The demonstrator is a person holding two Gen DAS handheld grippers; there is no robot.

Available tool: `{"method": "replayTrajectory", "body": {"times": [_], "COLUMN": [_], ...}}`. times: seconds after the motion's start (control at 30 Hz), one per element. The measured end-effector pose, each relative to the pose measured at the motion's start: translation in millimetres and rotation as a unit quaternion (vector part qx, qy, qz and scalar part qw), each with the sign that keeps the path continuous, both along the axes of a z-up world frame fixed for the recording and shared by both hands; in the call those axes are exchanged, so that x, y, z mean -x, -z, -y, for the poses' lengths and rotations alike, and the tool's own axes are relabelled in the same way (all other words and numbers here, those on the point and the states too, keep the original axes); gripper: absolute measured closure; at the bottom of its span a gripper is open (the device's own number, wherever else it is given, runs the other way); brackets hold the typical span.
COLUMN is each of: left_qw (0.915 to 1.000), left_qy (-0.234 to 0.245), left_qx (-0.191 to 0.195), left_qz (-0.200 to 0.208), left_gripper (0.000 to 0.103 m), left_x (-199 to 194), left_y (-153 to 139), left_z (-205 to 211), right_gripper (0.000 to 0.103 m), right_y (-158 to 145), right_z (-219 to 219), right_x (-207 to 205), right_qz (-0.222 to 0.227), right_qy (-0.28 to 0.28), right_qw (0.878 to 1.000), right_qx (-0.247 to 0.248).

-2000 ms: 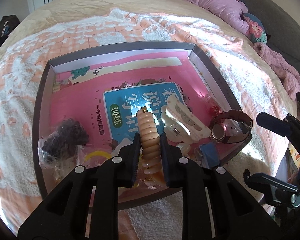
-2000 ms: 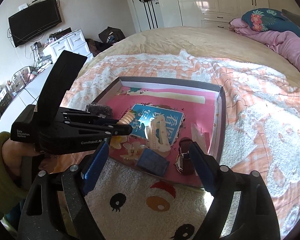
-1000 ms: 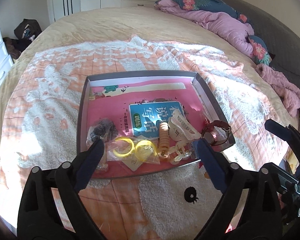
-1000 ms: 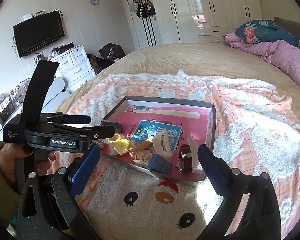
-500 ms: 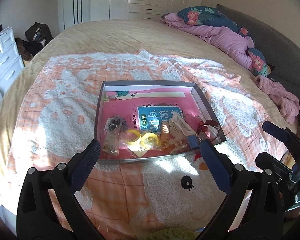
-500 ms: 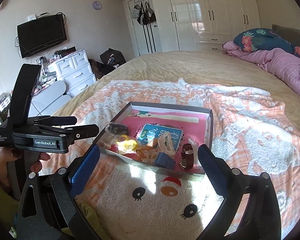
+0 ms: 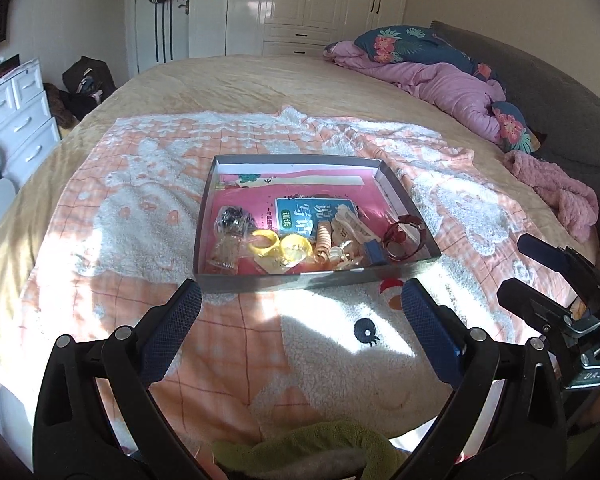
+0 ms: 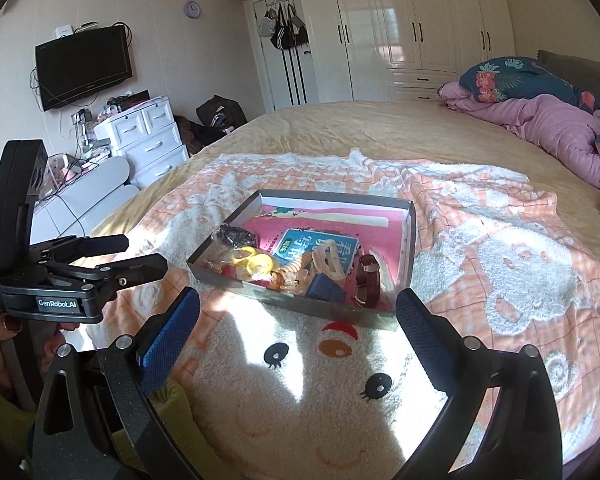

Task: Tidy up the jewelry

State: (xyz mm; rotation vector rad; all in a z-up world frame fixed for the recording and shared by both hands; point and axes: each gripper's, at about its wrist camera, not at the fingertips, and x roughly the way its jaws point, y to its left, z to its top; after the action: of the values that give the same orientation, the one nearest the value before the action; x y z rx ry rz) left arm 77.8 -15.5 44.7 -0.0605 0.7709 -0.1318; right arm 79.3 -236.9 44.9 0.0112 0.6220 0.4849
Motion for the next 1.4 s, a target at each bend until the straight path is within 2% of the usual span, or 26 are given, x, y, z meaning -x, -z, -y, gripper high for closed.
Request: {"method": "replayTrajectory", "body": {"times": [0.3,0.53,1.4], "left_qw": [0.9999,0.9997,0.9999], "left_qy": [-0.014,-0.021,-0.016], "left_qx": [0.002,0.011,0.007], "left_qz": [-0.003,0.000,-0.001], "left_gripper": [0.009,0.009,0.009], "left_x": [21.0,25.8,32.6], "left_y": [28.7,39.0,39.6], "left_z": [-0.2,-2.5,1.4], "right_gripper": [0.005,0.005,0.005], "right_y": [30.7,47.9,45.6], "right_z": [12.4,10.0,10.9], "right_x": [7.4,11.8,17.1], "right_qz": [-0.017,-0.029,-0.029], "right_qy": [0.017,0.009,0.006], "right_qw": [1.000,1.000,1.000], "right_qx": [-0.001,0.006,0.000]}}
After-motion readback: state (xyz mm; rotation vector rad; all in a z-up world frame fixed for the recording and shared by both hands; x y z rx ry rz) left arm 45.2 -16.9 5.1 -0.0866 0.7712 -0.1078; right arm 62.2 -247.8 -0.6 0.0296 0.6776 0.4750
